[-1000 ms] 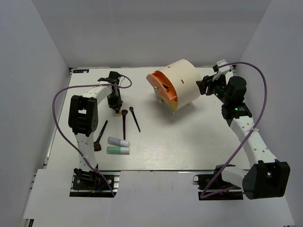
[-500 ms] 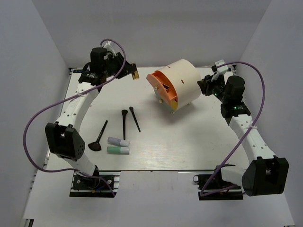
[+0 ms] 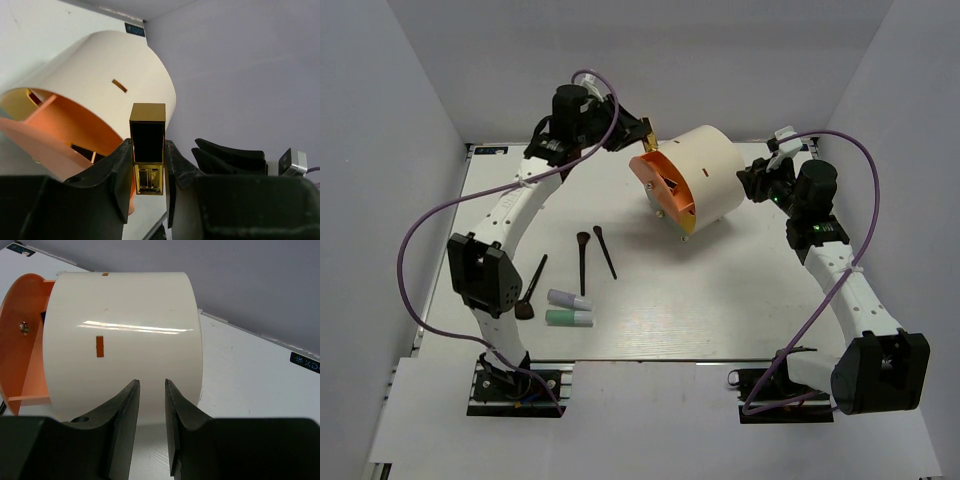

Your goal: Organize the makeup

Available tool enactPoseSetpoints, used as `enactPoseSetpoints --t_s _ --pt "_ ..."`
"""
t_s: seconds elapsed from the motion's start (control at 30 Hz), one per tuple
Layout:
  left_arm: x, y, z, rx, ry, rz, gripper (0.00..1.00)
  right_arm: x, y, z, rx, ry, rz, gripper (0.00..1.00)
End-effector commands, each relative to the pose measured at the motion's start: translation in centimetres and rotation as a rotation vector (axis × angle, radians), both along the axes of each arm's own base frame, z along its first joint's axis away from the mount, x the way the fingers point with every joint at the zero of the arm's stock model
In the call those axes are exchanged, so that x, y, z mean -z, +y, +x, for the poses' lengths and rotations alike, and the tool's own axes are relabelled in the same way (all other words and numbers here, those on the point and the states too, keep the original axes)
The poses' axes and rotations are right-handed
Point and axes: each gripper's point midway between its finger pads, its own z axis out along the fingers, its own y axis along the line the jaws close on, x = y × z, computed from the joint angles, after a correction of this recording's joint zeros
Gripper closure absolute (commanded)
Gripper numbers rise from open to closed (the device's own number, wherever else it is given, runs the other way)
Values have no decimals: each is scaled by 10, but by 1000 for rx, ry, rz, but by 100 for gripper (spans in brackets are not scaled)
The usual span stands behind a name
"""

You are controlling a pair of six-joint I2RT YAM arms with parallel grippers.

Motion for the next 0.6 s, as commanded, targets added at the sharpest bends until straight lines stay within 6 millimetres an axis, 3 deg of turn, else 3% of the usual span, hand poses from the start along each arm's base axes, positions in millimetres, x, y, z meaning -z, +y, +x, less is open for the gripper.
enactPoseSetpoints --t_s 0.0,0.1,0.2,0.4,0.57 --pt "-26 -13 -7 -41 -5 0 99 -23 0 2 -2 -78 12 67" --pt "-24 -23 -8 -59 18 37 99 -22 0 3 -1 -78 12 67" --pt "-18 -21 -7 -97 33 69 99 -21 0 2 -1 -76 13 67" --pt "5 -28 -16 -107 94 133 97 -20 0 3 -3 -73 14 67" --pt "13 -39 -23 -100 104 156 94 -20 1 2 -8 -71 19 67"
